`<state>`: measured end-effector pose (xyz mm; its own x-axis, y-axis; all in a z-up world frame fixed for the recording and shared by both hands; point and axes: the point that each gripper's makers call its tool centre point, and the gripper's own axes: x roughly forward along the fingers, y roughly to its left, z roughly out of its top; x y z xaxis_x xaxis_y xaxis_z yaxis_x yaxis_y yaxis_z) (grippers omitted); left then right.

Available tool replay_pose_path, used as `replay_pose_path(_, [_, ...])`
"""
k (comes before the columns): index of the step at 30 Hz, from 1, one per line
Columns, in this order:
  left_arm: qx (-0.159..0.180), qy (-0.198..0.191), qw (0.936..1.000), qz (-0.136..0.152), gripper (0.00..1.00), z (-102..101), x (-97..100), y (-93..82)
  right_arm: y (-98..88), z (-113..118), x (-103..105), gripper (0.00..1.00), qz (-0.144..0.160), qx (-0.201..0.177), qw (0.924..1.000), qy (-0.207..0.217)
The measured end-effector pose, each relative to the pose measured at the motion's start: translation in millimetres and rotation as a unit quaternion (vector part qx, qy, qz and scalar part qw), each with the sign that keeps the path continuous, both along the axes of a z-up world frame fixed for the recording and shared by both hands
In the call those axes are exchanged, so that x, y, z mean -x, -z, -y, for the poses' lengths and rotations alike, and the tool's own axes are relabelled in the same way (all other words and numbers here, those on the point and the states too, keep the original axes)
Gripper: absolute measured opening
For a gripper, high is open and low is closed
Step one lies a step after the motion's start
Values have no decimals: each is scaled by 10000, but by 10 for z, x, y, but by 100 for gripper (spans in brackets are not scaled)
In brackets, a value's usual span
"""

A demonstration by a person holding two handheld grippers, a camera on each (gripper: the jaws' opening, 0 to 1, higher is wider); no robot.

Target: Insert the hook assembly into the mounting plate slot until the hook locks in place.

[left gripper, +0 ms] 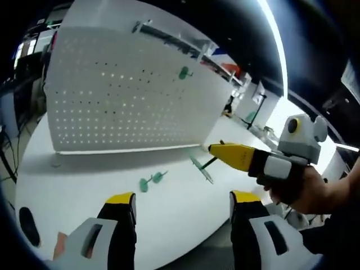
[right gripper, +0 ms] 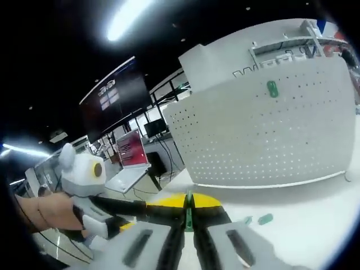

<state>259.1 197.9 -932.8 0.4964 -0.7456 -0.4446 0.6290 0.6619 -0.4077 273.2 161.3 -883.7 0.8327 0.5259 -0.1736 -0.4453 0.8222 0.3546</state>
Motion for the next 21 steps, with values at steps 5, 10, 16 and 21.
replay_pose_path(5, [548, -165, 9980, -258, 59, 14, -38, -98, -23, -62, -11, 0, 59, 38, 9998, -160])
replay_pose_path(10, [656, -299, 9971, -244, 53, -57, -97, -151, -138, -105, -7, 0, 269, 36, 9994, -201])
replay_pose_path(16, [1008, -294, 9941, -281, 49, 12, -91, -270, -221, -212, 24, 0, 508, 135, 9977, -425])
replay_pose_path(21, [1172, -252, 9920, -384, 42, 60, -61, -312, -326, -258, 53, 0, 743, 138, 9960, -482])
